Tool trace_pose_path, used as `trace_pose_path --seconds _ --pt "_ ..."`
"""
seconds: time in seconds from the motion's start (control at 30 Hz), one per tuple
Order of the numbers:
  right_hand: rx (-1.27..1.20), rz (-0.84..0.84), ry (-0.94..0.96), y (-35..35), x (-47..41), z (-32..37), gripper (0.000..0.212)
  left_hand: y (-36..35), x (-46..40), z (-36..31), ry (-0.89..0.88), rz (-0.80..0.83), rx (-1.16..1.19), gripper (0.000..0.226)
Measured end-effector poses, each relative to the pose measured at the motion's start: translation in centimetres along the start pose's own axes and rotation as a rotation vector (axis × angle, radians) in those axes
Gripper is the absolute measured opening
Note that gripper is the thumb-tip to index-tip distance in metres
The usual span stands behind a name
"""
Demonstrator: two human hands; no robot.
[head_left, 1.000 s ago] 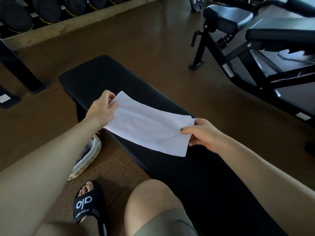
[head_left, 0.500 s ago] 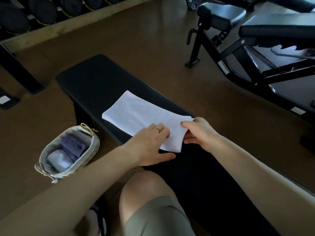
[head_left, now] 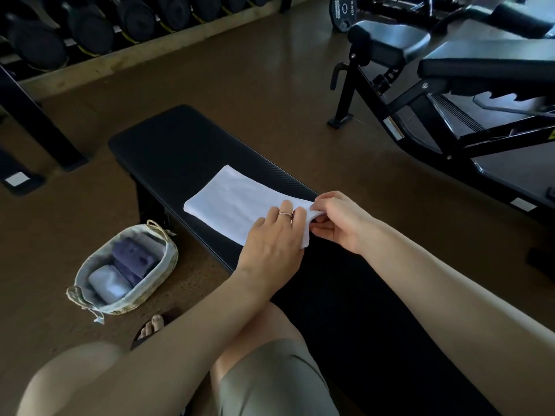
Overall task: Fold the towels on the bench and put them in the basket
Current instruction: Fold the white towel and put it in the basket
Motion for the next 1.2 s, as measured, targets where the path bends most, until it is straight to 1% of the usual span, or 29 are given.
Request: trace_pose_path --seconds 0.07,0.13,0.17,0.23,0.27,0.33,0.4,0.47,0.57,0.63,0.67,0.73,0.8,0.87,0.93,1.0,1.1,1.13,1.2 --pt "0.002 0.034 0.023 -0.2 0.0 0.3 0.032 0.4 0.2 0.1 -0.006 -0.002 -0.009 0.024" --pt "0.015 0.105 0.062 -0.6 0.3 0.8 0.030 0.9 0.5 0.6 0.039 0.019 0.004 0.016" --pt "0.027 0.143 0.071 -0.7 0.4 0.9 0.028 1.1 0.7 1.1 0.070 0.042 0.018 0.014" --pt "0.058 0.215 0.053 -0.7 0.7 0.8 0.034 0.4 1.1 2.2 0.108 0.156 0.036 0.014" --pt "0.072 0.240 0.040 -0.6 0.8 0.7 0.037 0.1 1.4 2.5 0.087 0.199 0.043 0.014" --pt "0.091 0.254 0.046 -0.4 0.8 0.5 0.033 0.3 1.8 2.7 0.049 0.206 0.089 0.009" --pt "0.103 0.240 0.068 -0.3 0.7 0.3 0.021 0.6 2.1 2.5 0.041 0.199 0.130 0.013" --pt "0.104 0.234 0.089 -0.6 0.6 0.1 0.011 0.5 2.5 1.1 -0.025 0.195 0.106 0.021" --pt "0.056 0.207 0.104 -0.7 0.3 0.0 0.008 0.0 2.9 -0.6 -0.067 0.195 0.044 0.037" --pt "0.030 0.202 0.101 -0.7 0.3 0.1 0.011 -1.0 2.8 -0.9 -0.024 0.218 -0.029 0.047" --pt "0.026 0.207 0.092 -0.7 0.4 0.1 0.016 -1.1 2.7 -0.8 0.014 0.207 -0.052 0.047" --pt "0.024 0.232 0.062 -0.7 0.7 0.1 0.026 -1.0 2.3 -0.3 0.087 0.180 -0.028 0.036" --pt "0.003 0.265 0.027 -0.7 1.0 -0.2 0.030 -0.9 2.1 0.3 0.133 0.167 0.018 0.025" --pt "-0.002 0.294 0.002 -0.5 1.2 -0.4 0.032 -0.8 2.0 0.8 0.139 0.170 0.068 0.023" --pt "0.014 0.356 0.010 -0.3 1.4 -0.5 0.033 -0.2 1.9 1.0 0.115 0.163 0.069 0.023" --pt "0.075 0.429 0.048 0.1 1.4 -0.7 0.037 0.3 1.9 1.3 0.095 0.144 0.055 0.029" --pt "0.322 0.448 0.148 1.4 0.8 -0.9 0.056 0.7 1.9 2.0 0.086 0.147 0.023 0.045" --pt "0.408 0.440 0.190 1.6 0.7 -0.8 0.056 0.7 1.9 2.1 0.079 0.153 0.011 0.047" --pt "0.534 0.411 0.290 1.7 0.6 -0.4 0.048 0.8 2.0 2.2 0.056 0.154 -0.019 0.049"
Point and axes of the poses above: each hand's wrist, its own x-axis away from the middle knuckle, its own y-axis out of the back of the hand, z = x × y, the point moved 9 cm from there along -x, towards the middle knuckle, and after that the axes turned 10 degrees about y, right-handed, at the moved point
